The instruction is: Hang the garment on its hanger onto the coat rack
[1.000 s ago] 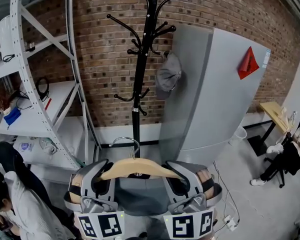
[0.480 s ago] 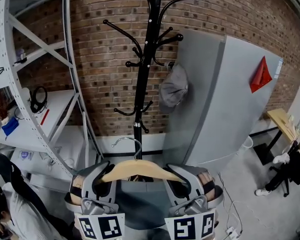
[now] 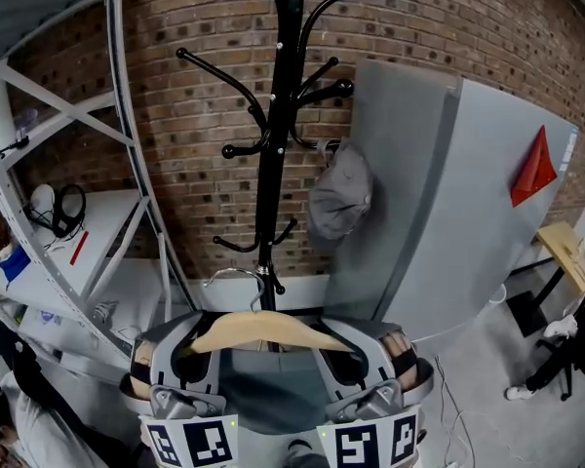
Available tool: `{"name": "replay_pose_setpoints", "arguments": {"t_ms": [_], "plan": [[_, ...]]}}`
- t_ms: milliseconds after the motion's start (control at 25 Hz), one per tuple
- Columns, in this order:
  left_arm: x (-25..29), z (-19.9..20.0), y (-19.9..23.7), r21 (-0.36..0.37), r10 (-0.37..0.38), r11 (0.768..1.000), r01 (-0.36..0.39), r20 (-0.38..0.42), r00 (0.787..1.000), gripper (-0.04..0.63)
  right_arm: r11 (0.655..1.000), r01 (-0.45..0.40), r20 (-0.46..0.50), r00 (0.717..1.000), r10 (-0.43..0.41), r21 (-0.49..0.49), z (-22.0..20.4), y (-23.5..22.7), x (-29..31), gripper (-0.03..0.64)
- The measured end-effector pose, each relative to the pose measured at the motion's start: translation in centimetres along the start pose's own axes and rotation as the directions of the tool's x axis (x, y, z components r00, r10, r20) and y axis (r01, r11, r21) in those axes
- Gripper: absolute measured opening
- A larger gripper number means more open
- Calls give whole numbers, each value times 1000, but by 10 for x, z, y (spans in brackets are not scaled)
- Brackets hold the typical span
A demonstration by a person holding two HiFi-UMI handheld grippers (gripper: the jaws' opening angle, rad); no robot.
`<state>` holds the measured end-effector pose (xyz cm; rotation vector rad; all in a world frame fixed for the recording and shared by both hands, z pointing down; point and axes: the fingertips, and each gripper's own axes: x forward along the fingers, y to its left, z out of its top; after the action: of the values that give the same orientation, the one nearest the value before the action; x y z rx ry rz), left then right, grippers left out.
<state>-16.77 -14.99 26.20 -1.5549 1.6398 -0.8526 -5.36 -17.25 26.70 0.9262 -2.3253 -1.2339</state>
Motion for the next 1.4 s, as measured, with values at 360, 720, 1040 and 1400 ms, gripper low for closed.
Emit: {"name": "replay_pose_setpoints", "arguments": {"t_ms": [360, 720, 1040, 1400], "plan": [[52, -6, -2, -16, 42, 999, -42, -33, 999, 69, 1000, -31, 39, 999, 31, -2, -31, -21, 45, 72], [104, -26, 1, -10, 28, 1000, -28, -48, 998, 69, 999, -41, 39, 998, 40, 15, -54, -30, 96, 72], [146, -44, 16, -35, 20, 999, -20, -1, 1000, 69, 999, -28, 20, 999, 28, 29, -62, -40, 142, 72], [191, -63, 21, -89, -72, 993, 74, 19, 997, 69, 996, -52, -20, 998, 54, 73, -77, -46, 186, 71]]}}
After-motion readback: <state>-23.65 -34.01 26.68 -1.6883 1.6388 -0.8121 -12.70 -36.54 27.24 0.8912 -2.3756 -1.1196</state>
